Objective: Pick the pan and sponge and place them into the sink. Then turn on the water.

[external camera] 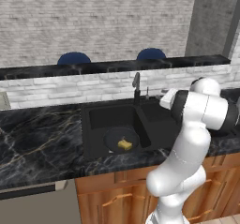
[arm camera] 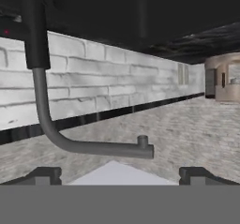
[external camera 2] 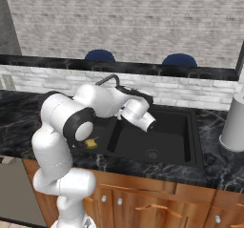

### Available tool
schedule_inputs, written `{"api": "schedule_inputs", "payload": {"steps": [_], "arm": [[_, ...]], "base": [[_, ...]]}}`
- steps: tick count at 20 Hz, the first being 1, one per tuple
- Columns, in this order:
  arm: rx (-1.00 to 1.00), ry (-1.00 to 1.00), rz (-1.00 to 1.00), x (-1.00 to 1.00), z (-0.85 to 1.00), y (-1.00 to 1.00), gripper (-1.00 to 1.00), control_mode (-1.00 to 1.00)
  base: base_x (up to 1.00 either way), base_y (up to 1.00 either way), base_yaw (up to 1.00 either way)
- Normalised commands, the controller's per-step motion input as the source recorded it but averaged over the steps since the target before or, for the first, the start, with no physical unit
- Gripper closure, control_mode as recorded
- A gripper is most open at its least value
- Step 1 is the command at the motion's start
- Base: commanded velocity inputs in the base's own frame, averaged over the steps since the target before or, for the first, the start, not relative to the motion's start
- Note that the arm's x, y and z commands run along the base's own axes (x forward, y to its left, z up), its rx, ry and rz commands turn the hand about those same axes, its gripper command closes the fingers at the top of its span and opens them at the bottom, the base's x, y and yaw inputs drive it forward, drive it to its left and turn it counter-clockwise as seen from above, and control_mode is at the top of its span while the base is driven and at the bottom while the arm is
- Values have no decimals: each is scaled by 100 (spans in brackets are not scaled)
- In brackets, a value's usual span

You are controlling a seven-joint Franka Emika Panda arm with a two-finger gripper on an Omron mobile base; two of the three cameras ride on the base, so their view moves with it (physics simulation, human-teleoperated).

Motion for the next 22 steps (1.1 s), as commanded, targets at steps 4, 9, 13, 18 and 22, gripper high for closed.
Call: {"api": "schedule_inputs", "payload": {"steps": [4, 9, 13, 18, 22], "arm": [[6, 4, 0, 50, -23, 0, -100, -100], [6, 1, 0, 45, -20, 0, -100, -100], [7, 2, 0, 47, -13, -2, -100, -100], [3, 2, 0, 36, -10, -1, -100, -100], [0, 0, 1, 20, -1, 0, -100, -100]], "base": [[0, 0, 0], [0, 0, 0], [0, 0, 0], [0, 0, 0], [0, 0, 0]]}}
